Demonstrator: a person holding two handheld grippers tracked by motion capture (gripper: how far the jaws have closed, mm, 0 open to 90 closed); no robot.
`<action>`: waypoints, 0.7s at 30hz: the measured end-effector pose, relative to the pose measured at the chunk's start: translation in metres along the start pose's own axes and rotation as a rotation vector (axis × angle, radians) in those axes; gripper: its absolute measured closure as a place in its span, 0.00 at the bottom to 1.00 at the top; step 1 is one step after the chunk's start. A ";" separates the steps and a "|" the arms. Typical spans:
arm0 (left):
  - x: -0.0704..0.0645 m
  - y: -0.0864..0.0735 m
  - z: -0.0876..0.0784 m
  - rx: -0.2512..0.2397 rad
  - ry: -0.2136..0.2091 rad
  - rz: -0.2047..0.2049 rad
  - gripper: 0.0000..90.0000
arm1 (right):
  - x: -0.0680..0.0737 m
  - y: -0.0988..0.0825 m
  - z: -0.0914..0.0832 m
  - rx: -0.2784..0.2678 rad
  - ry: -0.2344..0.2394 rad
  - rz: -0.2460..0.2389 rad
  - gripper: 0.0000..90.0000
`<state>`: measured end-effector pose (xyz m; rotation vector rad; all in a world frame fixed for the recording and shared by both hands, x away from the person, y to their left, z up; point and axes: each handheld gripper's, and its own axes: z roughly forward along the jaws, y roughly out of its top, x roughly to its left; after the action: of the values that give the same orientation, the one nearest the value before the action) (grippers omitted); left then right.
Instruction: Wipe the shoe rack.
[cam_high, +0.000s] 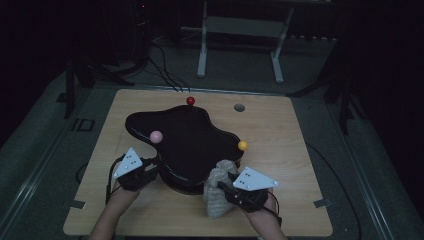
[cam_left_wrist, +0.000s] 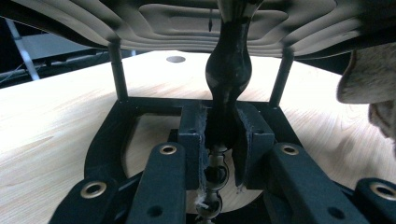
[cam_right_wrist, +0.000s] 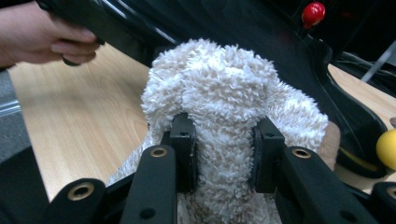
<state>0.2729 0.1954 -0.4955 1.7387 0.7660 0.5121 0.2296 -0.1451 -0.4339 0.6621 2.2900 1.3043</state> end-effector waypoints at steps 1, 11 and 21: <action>0.000 0.000 0.000 0.003 0.000 0.002 0.83 | 0.000 0.004 -0.003 -0.014 0.005 0.001 0.76; 0.000 0.000 0.000 0.002 0.001 0.003 0.83 | 0.016 0.006 -0.004 -0.018 0.028 -0.035 0.76; 0.000 0.000 -0.001 0.006 0.006 0.012 0.83 | 0.037 0.028 -0.015 -0.098 0.085 -0.084 0.76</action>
<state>0.2722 0.1956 -0.4950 1.7493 0.7629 0.5239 0.1965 -0.1209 -0.4067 0.4815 2.2769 1.4200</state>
